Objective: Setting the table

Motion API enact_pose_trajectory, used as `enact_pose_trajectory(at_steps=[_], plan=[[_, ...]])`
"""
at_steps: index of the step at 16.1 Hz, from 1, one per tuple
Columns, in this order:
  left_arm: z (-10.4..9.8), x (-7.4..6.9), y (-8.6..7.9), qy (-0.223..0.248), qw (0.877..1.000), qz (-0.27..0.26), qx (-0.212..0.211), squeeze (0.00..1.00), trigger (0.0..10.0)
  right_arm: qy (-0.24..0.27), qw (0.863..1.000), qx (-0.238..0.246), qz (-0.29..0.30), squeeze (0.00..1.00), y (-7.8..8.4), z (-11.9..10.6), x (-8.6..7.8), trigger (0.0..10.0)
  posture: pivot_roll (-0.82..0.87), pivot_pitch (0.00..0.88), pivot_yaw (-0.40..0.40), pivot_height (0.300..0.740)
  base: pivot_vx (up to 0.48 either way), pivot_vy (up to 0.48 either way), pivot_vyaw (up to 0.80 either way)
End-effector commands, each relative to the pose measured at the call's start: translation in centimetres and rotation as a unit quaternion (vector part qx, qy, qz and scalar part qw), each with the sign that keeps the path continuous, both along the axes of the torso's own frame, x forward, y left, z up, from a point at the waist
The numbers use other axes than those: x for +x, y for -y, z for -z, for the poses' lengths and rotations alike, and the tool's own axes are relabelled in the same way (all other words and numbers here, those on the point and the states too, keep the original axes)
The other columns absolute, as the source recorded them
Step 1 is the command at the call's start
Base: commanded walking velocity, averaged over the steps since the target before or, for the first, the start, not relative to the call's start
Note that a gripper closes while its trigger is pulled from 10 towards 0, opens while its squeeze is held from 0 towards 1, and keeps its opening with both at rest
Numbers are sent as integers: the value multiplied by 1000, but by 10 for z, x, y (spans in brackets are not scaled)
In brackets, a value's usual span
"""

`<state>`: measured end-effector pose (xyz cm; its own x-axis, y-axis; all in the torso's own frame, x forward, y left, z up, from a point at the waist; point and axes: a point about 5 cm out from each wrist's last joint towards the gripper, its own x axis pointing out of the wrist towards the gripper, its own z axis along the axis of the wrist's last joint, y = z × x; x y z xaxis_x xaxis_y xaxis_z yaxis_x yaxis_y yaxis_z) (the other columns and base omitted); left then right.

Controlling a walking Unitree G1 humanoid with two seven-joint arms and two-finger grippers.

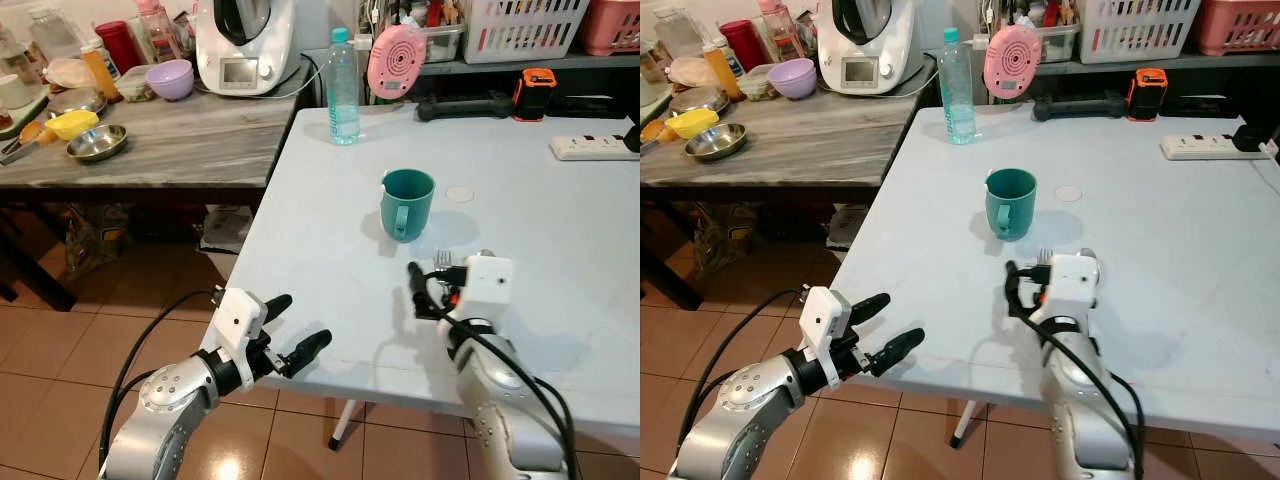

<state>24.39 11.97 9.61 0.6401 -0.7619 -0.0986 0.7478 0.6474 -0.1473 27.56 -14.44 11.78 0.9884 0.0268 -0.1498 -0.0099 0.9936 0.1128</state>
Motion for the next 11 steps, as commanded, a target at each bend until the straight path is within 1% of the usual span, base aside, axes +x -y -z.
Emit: enact_pose_trajectory(at_steps=[1,3,4,6,10,11], plan=[[-2,-2,-2,1,1000,8,3,0,10000,-11,1000,8,-7,0,-4,1,-1,10000,-60,53,100,740,0,0,0],[-1,-3,-2,1,1000,5,6,0,10000,-26,1000,-1,5,0,8,6,-8,10000,-61,53,102,740,0,0,0],[-1,-3,-1,0,1000,6,5,0,10000,-30,999,-1,11,0,11,8,-10,10000,-63,52,104,740,0,0,0],[0,-3,0,-1,1000,8,4,0,10000,-34,999,-2,16,0,12,9,-10,10000,-63,52,104,740,0,0,-788],[-1,-3,2,1,1000,13,6,0,10000,-34,999,1,15,0,10,7,-9,10000,-73,45,105,740,0,0,-786],[-1,-2,3,2,1000,13,7,0,10000,-30,999,9,15,0,9,6,-7,10000,-71,45,105,740,0,0,0]])
